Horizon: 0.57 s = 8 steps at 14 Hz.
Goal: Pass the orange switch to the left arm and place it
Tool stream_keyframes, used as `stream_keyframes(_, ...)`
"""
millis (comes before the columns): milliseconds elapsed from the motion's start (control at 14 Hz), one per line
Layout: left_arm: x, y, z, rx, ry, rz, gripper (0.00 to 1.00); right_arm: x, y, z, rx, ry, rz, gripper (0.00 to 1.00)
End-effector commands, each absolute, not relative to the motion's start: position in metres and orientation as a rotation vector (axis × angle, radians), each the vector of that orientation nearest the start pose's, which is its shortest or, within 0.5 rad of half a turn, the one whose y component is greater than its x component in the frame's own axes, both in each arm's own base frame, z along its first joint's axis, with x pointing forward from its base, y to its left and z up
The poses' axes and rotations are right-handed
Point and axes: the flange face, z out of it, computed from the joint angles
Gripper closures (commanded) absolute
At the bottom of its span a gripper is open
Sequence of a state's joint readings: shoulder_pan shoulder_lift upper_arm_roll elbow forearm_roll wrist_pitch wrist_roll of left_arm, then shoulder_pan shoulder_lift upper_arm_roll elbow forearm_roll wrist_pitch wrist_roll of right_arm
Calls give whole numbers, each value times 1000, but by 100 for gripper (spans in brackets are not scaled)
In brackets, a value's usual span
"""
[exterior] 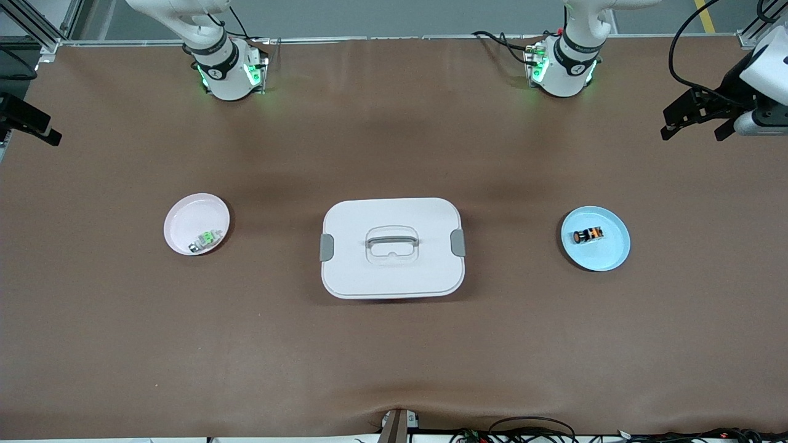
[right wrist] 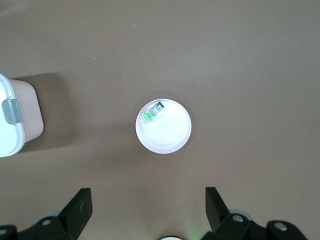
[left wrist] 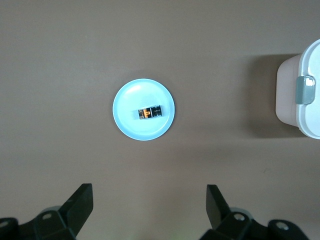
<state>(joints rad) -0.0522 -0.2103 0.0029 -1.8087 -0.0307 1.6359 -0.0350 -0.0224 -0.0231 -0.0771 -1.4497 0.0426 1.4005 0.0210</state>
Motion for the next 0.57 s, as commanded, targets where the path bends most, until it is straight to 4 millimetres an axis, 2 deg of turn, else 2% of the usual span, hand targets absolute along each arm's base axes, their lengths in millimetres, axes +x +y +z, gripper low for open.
stream_keyframes(0, 492, -30, 632, -3155, 38, -33, 0, 522, -52, 683, -3077, 184, 20, 0)
stream_keyframes(500, 492, -30, 632, -3155, 33, -33, 0, 522, -54, 683, -3078, 189, 24, 0)
